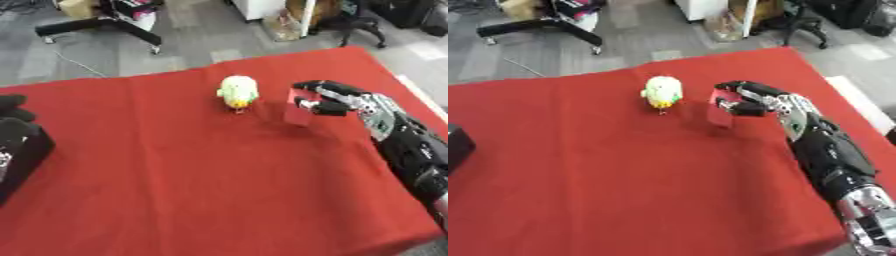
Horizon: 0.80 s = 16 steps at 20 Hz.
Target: Pick up the objects with one hand, pass them to the other hand, and then place them into the box on the other side of the table.
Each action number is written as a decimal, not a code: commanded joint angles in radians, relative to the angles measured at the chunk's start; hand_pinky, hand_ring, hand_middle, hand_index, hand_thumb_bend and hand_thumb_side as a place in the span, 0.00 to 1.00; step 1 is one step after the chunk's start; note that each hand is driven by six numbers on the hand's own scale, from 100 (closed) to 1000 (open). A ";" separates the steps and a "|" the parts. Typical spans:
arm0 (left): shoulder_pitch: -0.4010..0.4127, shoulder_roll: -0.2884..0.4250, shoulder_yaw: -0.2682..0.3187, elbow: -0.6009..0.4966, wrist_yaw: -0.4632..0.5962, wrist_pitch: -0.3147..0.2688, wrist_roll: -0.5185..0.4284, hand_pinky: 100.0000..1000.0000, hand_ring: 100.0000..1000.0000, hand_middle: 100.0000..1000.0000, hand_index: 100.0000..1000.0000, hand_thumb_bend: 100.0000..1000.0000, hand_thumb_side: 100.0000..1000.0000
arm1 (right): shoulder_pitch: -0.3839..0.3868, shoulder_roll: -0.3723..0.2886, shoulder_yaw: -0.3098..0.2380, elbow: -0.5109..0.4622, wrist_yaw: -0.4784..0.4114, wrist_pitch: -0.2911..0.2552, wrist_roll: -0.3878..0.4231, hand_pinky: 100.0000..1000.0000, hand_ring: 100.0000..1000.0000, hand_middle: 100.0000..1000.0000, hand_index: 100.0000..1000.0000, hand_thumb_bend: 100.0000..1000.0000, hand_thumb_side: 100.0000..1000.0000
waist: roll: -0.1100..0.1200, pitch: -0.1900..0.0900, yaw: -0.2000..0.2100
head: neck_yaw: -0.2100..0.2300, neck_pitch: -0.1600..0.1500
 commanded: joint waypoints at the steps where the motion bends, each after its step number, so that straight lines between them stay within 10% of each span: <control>1: -0.003 0.005 0.001 -0.021 -0.005 0.001 0.000 0.65 0.49 0.54 0.77 0.43 0.87 | -0.012 -0.030 0.011 -0.033 0.004 -0.022 0.026 0.91 0.84 0.88 0.99 0.00 1.00 | -0.004 -0.013 -0.002 | -0.003 -0.013; 16: 0.002 0.002 0.001 -0.021 -0.009 0.004 -0.001 0.65 0.49 0.54 0.77 0.43 0.88 | -0.002 -0.029 0.020 -0.044 0.086 -0.068 0.084 0.90 0.83 0.88 1.00 0.00 1.00 | -0.009 -0.012 0.001 | -0.010 -0.010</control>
